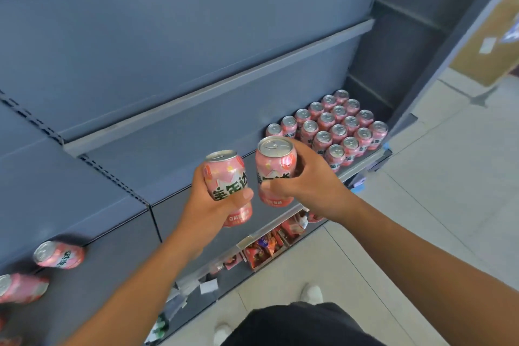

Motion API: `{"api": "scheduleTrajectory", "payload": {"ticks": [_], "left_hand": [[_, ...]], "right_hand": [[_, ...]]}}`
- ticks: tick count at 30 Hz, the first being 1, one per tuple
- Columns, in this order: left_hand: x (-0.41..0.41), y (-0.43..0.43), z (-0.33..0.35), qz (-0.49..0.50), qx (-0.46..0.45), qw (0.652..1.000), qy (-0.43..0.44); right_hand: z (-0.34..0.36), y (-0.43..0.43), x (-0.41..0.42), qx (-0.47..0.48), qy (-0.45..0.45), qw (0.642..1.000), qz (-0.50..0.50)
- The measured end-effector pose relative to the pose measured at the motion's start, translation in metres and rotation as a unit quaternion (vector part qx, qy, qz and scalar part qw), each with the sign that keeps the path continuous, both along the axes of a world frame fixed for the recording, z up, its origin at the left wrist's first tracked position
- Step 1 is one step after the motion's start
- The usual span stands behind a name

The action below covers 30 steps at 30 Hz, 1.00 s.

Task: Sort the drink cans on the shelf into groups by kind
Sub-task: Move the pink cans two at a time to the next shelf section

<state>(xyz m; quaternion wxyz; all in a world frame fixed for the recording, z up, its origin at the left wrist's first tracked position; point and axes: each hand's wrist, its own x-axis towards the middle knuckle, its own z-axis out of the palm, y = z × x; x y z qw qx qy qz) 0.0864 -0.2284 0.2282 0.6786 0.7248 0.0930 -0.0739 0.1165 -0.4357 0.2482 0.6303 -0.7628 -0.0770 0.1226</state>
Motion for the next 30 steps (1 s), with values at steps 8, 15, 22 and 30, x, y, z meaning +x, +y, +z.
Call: {"api": "scheduleTrajectory", "payload": {"ticks": [8, 15, 22, 30], "left_hand": [[0.030, -0.102, -0.006, -0.005, 0.015, 1.000, 0.013], [0.052, -0.141, -0.007, -0.032, 0.042, 0.999, 0.006], [0.087, -0.147, -0.021, -0.029, 0.031, 0.999, 0.033], [0.154, -0.142, -0.048, -0.021, 0.003, 0.999, 0.046]], "right_hand": [[-0.006, -0.105, 0.020, -0.003, 0.009, 0.999, -0.032], [-0.015, -0.149, 0.036, 0.012, 0.020, 0.998, -0.065], [-0.030, -0.155, 0.072, 0.004, 0.044, 0.996, -0.076], [-0.041, -0.145, 0.138, -0.019, 0.091, 0.992, -0.081]]}}
